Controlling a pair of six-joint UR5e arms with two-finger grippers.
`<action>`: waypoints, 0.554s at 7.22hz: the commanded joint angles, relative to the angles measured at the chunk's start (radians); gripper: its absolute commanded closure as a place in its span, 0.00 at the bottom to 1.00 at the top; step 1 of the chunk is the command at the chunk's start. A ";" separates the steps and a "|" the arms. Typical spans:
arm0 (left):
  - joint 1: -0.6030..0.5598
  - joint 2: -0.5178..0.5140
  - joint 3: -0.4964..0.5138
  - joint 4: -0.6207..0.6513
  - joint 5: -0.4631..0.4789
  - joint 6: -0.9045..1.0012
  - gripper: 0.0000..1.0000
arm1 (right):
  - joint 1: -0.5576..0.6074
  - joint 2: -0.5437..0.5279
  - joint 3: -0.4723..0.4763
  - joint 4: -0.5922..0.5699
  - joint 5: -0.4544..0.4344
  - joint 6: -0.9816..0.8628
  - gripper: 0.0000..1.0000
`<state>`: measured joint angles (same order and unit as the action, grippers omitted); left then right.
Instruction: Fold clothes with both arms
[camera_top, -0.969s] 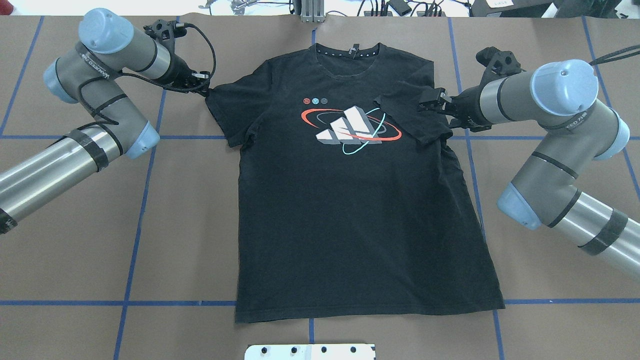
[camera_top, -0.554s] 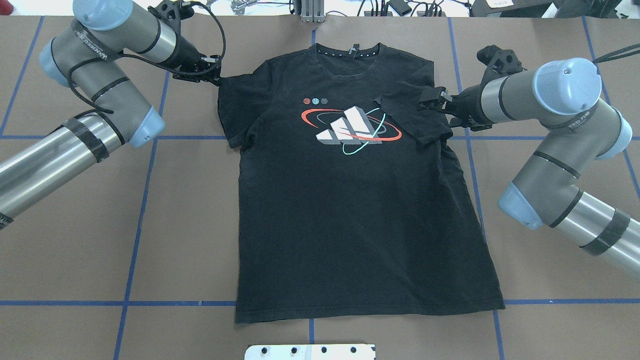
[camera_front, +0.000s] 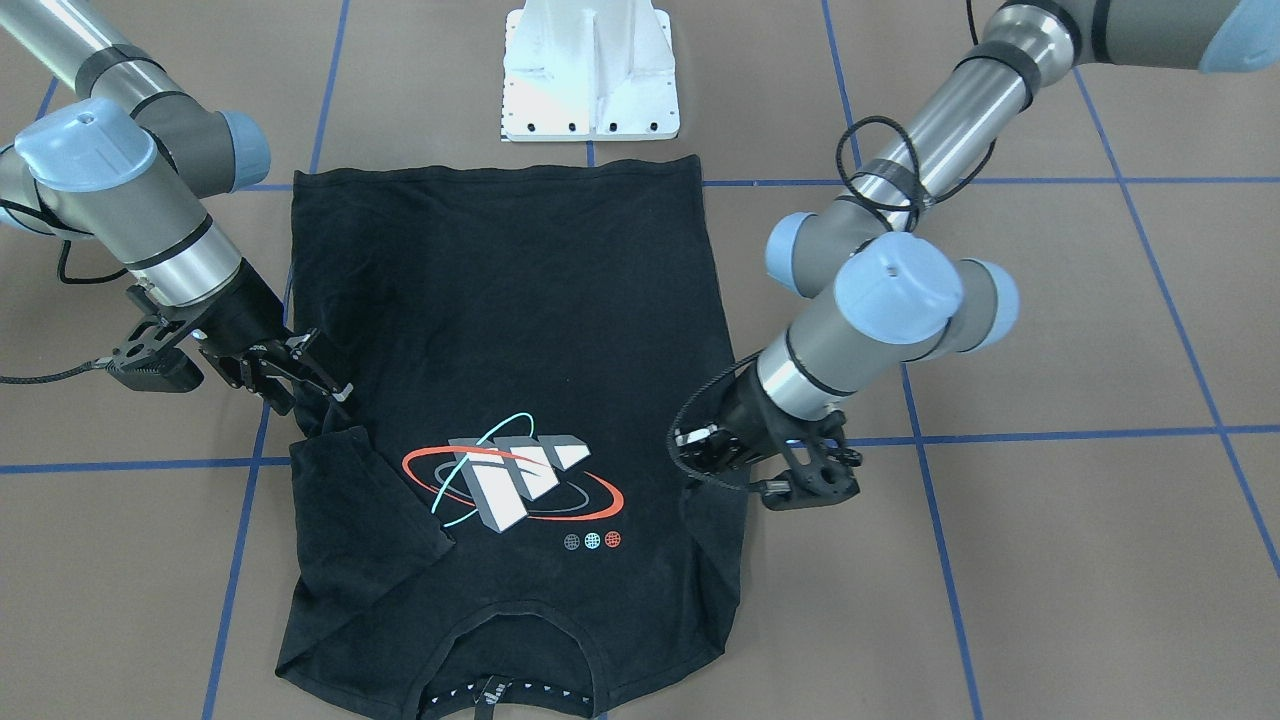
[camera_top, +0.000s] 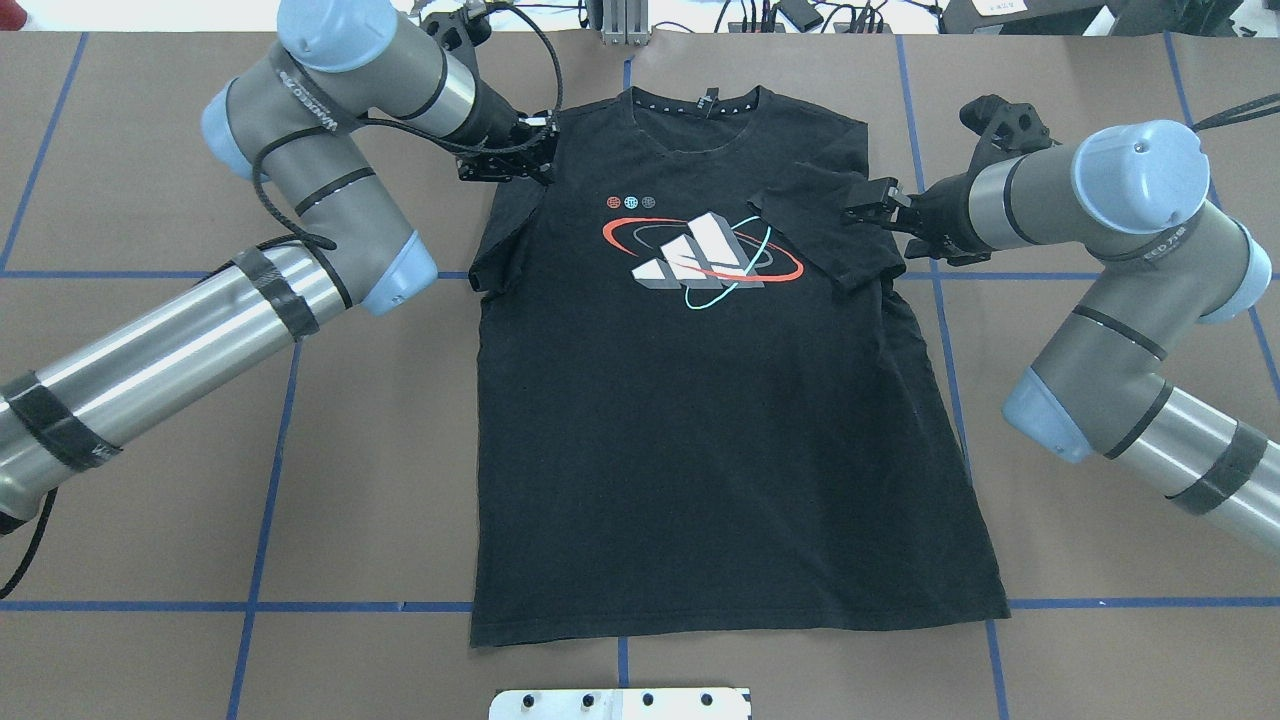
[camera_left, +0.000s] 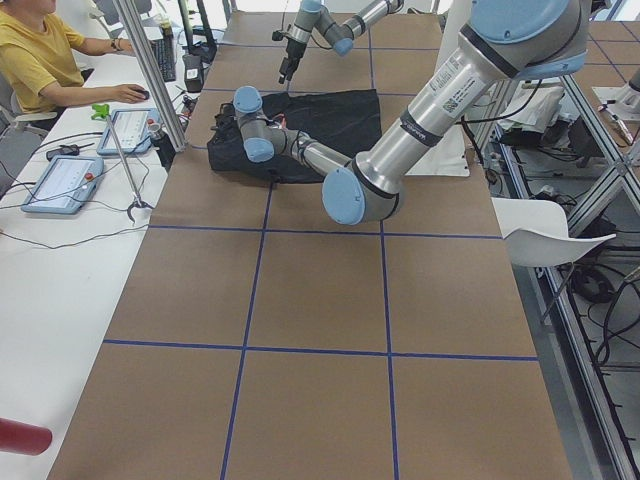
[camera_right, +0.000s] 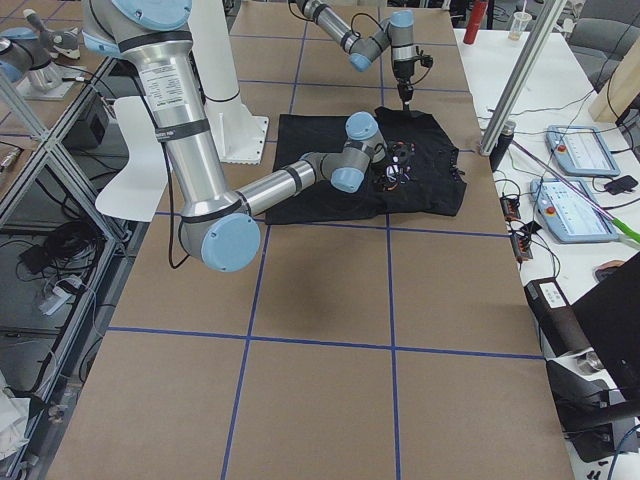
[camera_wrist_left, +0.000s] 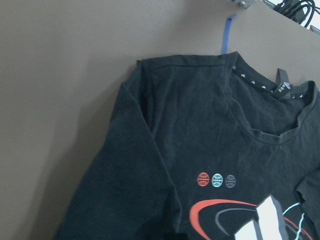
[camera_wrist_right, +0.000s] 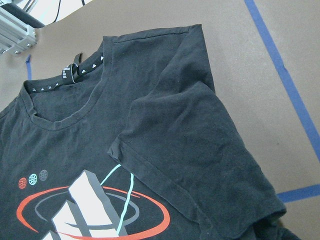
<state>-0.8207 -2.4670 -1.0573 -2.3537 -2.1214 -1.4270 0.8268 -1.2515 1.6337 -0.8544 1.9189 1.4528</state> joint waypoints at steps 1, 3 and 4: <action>0.015 -0.052 0.069 -0.006 0.046 -0.029 1.00 | 0.000 -0.003 0.000 0.000 -0.001 0.000 0.00; 0.018 -0.075 0.115 -0.012 0.100 -0.032 1.00 | 0.000 -0.006 0.000 0.000 -0.006 0.000 0.00; 0.021 -0.081 0.129 -0.015 0.104 -0.032 1.00 | 0.000 -0.006 0.000 0.000 -0.008 0.000 0.00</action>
<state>-0.8025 -2.5371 -0.9498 -2.3645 -2.0289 -1.4577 0.8268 -1.2573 1.6336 -0.8544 1.9134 1.4527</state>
